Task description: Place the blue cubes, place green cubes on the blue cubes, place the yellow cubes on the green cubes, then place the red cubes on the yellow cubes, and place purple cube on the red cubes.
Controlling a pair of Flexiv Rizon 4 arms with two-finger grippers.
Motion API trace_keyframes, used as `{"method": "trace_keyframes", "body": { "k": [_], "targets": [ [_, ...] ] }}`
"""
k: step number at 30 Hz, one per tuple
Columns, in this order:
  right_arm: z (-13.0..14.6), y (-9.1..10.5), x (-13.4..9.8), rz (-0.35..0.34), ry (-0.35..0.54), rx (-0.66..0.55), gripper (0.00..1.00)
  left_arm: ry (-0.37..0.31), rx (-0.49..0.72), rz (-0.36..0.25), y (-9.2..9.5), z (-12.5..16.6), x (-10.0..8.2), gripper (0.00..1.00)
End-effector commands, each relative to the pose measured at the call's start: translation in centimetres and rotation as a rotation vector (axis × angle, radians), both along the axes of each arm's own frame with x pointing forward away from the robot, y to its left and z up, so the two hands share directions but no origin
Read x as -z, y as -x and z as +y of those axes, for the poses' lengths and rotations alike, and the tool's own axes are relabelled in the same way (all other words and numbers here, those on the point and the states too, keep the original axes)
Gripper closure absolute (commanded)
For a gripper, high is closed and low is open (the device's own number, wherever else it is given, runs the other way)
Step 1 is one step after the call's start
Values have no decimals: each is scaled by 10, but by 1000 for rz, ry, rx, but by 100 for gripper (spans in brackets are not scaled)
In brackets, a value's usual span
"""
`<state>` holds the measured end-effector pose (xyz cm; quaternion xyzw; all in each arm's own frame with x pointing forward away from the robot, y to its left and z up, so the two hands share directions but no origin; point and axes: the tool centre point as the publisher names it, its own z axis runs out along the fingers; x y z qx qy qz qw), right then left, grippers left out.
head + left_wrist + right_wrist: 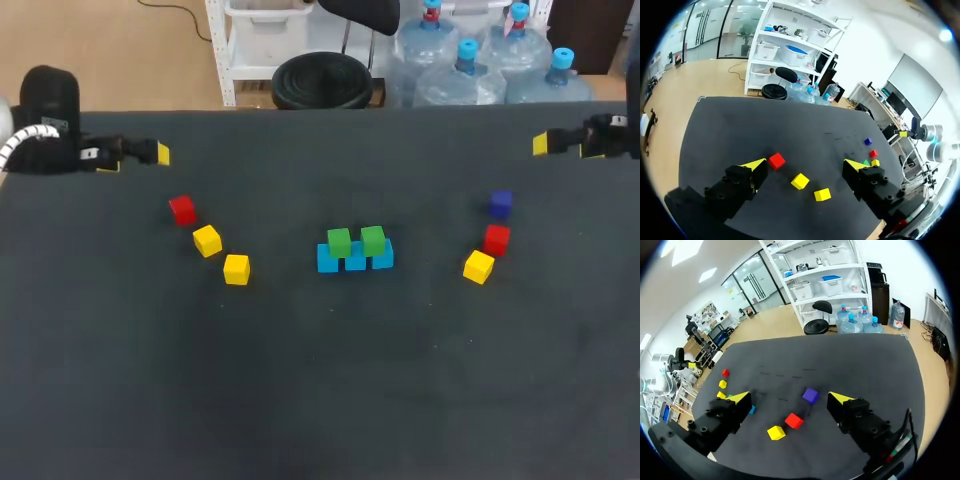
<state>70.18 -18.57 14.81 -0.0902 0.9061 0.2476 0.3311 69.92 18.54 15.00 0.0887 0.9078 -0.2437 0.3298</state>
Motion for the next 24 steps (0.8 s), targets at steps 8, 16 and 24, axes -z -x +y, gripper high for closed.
{"method": "trace_keyframes", "body": {
  "k": [8,16,24],
  "targets": [
    [0,0,0,0,0,0,0,41,-31,-9,-1,3,-1,0],
    [0,0,0,0,0,0,0,177,-101,-54,-2,9,-11,0],
    [0,0,0,0,0,0,0,-358,411,103,15,-19,-11,0]
  ]
}}
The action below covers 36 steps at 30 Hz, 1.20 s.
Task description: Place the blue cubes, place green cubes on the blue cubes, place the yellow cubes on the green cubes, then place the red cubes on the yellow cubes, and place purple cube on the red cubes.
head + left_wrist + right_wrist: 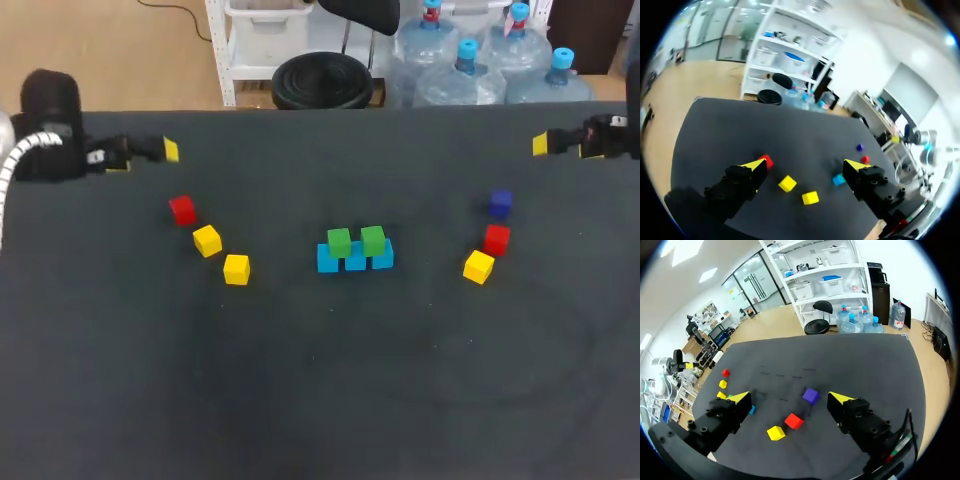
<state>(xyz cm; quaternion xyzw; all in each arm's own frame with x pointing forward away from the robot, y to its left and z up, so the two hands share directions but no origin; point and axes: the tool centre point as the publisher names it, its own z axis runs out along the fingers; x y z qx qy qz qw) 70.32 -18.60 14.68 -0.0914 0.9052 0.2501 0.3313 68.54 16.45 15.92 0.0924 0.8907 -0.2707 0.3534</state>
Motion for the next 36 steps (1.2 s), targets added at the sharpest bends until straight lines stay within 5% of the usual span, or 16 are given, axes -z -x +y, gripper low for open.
{"method": "trace_keyframes", "body": {
  "k": [1,6,14,16,18,30,33,36],
  "targets": [
    [0,1,-1,1,4,4,0,-481,439,164,4,-1,2,0],
    [0,1,-1,1,4,4,0,-698,622,210,18,-8,21,0],
    [0,1,-1,1,4,4,0,-834,634,205,17,-1,28,0],
    [0,1,-1,1,4,4,0,-840,639,201,18,-1,29,0],
    [0,1,-1,1,4,4,0,-725,569,209,14,-1,24,0],
    [0,1,-1,1,4,4,0,-725,569,209,14,-1,24,0],
    [0,1,-1,1,4,4,0,-993,797,232,3,-24,8,0],
    [0,1,-1,1,4,4,0,-1129,1039,210,-5,-59,8,0]
  ]
}}
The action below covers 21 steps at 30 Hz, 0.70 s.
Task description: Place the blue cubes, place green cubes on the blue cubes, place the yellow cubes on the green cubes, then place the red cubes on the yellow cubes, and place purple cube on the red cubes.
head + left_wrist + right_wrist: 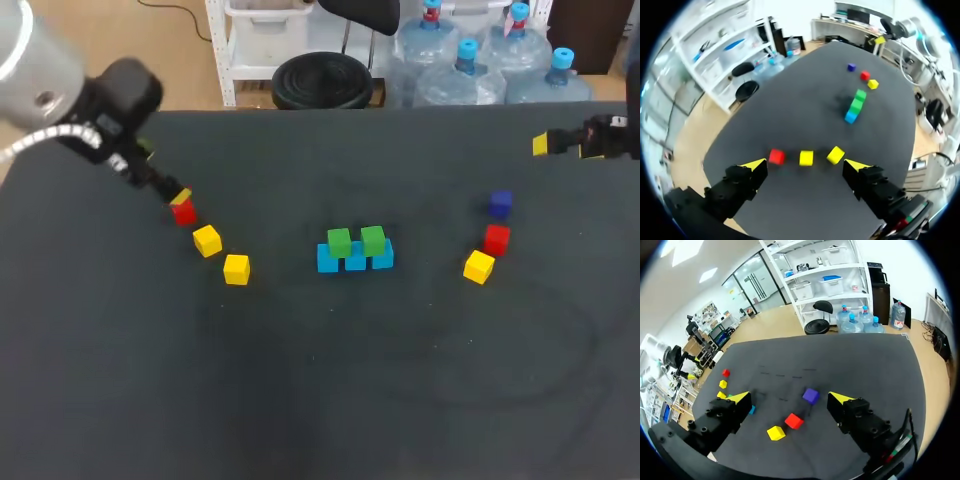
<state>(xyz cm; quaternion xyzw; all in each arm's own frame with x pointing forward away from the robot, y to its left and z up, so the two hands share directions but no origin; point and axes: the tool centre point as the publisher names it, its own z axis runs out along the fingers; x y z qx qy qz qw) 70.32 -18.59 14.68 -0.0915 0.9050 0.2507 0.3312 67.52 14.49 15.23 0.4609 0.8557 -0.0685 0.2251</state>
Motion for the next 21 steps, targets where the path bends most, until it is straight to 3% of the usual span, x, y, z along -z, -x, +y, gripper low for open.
{"method": "trace_keyframes", "body": {
  "k": [1,5,11,16,21],
  "targets": [
    [0,1,-1,1,5,5,0,-573,400,189,-16,-45,3,0],
    [0,1,-1,1,5,5,0,-682,587,273,-17,-60,21,0],
    [0,1,-1,1,5,5,0,-747,716,394,-9,-55,43,0],
    [0,1,-1,1,5,5,0,-772,699,438,-2,-58,58,0],
    [0,1,-1,1,5,5,0,-731,642,441,4,-57,82,0]
  ]
}}
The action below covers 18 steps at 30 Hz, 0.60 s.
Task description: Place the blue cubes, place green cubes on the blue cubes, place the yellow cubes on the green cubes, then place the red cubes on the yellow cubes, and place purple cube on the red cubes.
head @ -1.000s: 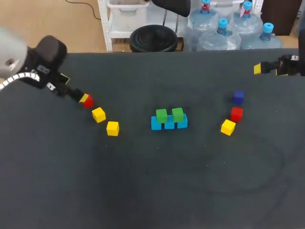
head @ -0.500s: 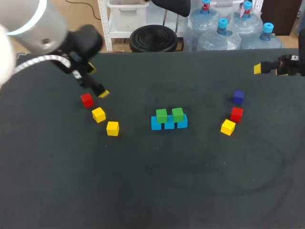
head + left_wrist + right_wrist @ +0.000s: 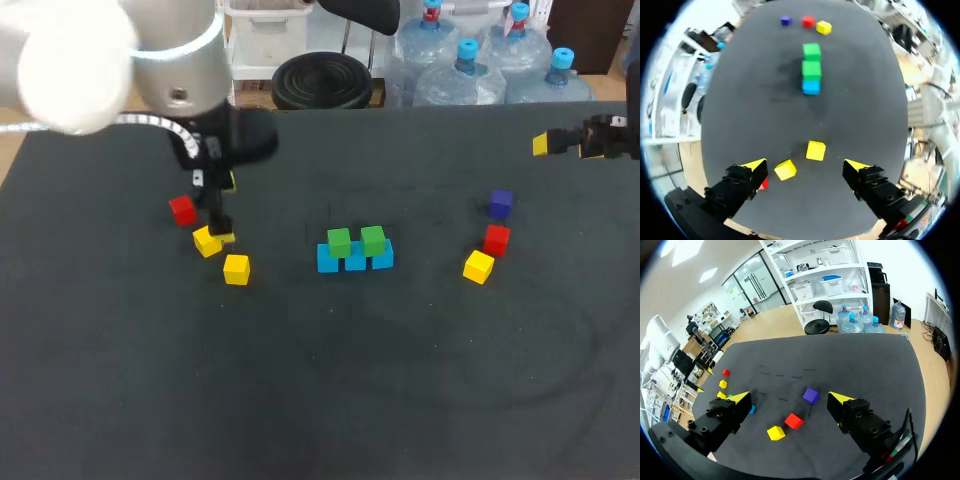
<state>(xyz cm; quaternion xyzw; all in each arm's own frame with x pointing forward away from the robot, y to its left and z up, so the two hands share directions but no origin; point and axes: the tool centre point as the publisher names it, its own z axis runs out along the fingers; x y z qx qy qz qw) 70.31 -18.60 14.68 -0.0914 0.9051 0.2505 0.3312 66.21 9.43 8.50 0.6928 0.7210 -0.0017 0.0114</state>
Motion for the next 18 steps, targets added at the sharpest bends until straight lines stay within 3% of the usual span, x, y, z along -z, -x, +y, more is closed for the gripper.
{"method": "trace_keyframes", "body": {
  "k": [1,8,18],
  "targets": [
    [0,1,-1,1,5,4,0,-369,128,159,-6,-4,24,0],
    [0,1,-1,1,5,4,0,-353,142,168,10,-3,48,0],
    [0,1,-1,1,5,4,0,-318,119,141,6,9,64,0]
  ]
}}
